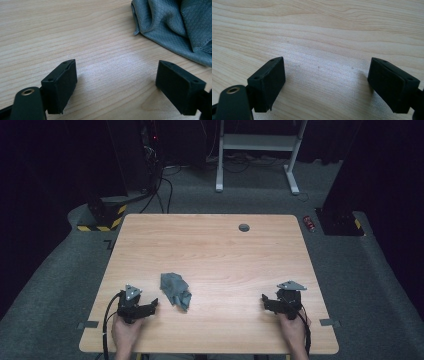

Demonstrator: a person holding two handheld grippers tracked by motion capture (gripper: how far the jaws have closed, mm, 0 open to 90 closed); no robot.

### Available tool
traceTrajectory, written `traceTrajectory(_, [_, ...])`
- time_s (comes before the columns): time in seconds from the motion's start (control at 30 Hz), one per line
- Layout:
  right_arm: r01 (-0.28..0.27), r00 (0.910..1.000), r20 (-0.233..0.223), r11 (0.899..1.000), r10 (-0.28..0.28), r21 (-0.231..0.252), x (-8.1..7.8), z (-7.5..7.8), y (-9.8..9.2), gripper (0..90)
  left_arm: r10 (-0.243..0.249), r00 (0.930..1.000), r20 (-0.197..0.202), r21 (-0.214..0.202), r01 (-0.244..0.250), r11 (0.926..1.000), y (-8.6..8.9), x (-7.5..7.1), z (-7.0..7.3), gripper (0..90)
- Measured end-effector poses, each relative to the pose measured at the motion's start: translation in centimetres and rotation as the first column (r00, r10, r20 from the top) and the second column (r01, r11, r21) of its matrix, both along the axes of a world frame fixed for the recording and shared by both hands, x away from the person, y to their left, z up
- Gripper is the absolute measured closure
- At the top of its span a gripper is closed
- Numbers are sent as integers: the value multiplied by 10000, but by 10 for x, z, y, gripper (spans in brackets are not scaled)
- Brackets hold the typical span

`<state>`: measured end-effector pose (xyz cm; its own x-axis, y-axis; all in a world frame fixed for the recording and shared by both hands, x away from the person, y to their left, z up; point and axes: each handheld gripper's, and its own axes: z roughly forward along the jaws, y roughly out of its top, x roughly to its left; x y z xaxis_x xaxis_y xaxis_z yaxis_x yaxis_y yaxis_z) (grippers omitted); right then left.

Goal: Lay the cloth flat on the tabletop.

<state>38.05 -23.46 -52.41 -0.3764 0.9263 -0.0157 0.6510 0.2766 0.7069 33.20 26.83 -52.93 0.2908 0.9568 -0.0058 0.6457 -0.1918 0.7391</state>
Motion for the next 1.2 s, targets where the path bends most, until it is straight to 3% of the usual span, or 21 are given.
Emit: traceTrajectory(1.2, [9,10000,5,10000,-9,7,0,0,0,143,-51,10000,43,-27,51,10000,-3,3,0,197])
